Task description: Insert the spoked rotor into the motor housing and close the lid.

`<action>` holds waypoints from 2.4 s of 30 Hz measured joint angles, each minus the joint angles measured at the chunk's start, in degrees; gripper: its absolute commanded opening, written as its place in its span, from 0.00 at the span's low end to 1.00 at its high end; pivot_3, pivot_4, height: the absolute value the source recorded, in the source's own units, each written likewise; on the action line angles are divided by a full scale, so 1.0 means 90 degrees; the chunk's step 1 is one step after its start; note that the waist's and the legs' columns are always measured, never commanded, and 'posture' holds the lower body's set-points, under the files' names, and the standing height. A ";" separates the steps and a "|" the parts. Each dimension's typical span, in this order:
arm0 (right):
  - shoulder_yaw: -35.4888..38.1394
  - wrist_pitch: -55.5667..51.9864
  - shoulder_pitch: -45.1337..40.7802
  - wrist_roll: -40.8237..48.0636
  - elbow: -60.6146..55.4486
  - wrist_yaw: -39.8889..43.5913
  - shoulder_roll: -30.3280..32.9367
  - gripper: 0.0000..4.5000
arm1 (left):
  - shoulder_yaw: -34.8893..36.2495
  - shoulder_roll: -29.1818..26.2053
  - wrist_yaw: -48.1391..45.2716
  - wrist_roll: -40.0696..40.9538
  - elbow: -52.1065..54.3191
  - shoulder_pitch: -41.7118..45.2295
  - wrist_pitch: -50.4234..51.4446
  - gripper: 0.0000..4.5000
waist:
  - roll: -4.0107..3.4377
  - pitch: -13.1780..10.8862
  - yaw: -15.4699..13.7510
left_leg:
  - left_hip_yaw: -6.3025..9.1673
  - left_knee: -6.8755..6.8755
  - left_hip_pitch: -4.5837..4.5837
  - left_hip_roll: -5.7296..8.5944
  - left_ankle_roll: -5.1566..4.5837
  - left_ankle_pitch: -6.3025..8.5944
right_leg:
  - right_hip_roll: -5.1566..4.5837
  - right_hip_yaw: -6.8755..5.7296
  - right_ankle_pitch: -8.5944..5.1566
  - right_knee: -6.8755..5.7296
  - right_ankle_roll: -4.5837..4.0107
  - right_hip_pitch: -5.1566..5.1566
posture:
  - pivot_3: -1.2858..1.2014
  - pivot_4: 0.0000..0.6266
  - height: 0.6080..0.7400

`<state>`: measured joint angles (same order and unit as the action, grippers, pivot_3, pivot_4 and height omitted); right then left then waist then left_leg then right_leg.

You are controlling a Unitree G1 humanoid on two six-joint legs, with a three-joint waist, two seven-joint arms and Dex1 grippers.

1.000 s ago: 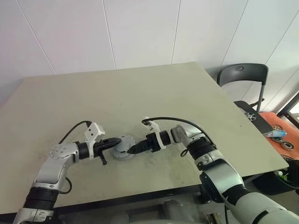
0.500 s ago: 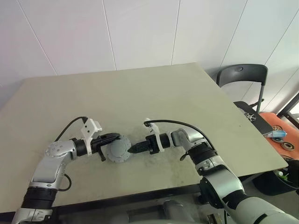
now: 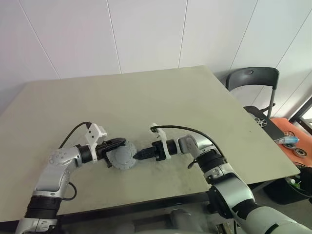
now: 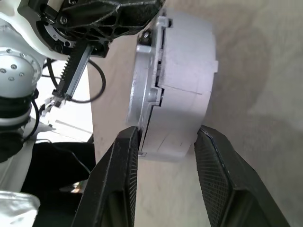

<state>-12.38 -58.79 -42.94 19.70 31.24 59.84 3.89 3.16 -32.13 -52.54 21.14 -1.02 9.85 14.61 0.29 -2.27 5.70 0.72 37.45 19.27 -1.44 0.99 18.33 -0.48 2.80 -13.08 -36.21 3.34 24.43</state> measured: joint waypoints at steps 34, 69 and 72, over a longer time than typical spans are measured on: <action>0.4021 0.0197 -0.1038 0.2009 0.1787 -0.2449 -0.0946 0.30 | 0.1706 0.1335 0.1758 0.1278 -0.0850 0.0694 0.0423 0.27 | 0.0007 0.0000 -0.0023 | 0.0039 0.0003 0.0020 0.0010 0.0000 0.0000 | -0.0014 -0.0010 0.0016 0.0011 -0.0019 0.0025 | 0.52 0.00 1.00; 0.4458 0.0316 -0.1062 0.2544 0.1857 -0.2593 -0.1067 0.30 | 0.2264 0.2220 0.2527 0.3853 -0.0280 0.0816 0.2459 0.42 | 0.0008 0.0001 -0.0016 | 0.0045 0.0010 0.0023 0.0029 0.0001 0.0000 | -0.0011 -0.0005 0.0015 0.0012 -0.0018 0.0022 | 0.52 0.00 1.00; 0.4435 0.0314 -0.1061 0.2544 0.1857 -0.2591 -0.1060 0.30 | 0.2257 0.2224 0.2527 0.3816 -0.0281 0.0816 0.2450 0.42 | 0.0009 0.0001 -0.0013 | 0.0045 0.0010 0.0023 0.0029 0.0001 0.0000 | -0.0011 -0.0005 0.0015 0.0012 -0.0018 0.0022 | 0.52 0.00 1.00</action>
<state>27.53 -55.97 -52.49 42.59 47.96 36.52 -5.64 23.47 -12.12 -29.80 55.49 -3.55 17.20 36.66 0.36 -2.26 5.58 1.12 37.54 19.48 -1.18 0.99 18.33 -0.57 2.75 -12.94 -36.10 3.18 24.63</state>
